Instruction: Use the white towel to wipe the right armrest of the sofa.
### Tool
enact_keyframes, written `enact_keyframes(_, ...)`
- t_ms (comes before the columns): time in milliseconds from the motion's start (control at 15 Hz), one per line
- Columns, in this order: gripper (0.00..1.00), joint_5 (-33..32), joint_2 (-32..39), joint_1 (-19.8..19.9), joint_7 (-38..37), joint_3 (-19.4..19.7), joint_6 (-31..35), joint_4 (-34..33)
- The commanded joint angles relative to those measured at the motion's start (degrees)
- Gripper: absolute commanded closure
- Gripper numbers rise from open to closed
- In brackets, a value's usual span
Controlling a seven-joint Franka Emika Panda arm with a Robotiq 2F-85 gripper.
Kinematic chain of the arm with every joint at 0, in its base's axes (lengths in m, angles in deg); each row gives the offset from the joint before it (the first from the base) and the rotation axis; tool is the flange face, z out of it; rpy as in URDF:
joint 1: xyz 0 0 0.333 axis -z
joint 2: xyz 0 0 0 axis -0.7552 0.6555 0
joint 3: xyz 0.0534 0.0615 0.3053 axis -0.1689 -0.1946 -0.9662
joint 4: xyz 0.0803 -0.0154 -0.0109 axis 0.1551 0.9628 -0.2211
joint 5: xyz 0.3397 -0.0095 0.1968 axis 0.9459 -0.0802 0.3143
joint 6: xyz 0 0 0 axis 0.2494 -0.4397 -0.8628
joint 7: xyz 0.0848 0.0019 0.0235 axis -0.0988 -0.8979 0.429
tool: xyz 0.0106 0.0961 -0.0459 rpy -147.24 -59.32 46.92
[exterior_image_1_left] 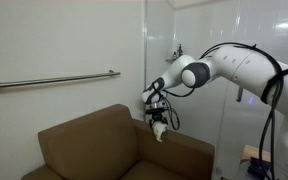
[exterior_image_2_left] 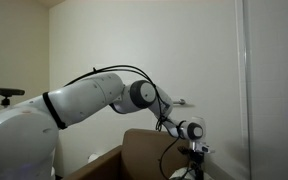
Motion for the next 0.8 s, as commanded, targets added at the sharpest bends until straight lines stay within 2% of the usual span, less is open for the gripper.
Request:
enact_keyframes(0,0.91,-1.0,7.5,0.6,-2.7,-1.4,-5.4,-13.9)
enact_keyframes(133,0.91,-0.3,11.4,1.0,-2.4,-0.6,-9.4,-20.7)
enact_keyframes(333,0.91,-1.9,11.8,2.5,-0.9,-1.6,-12.5,-21.3)
enact_keyframes(400,0.91,-0.3,10.7,2.1,0.6,-0.6,-12.5,-19.2)
enact_keyframes(733,0.91,0.5,2.6,2.4,7.1,-1.1,-9.0,-5.4)
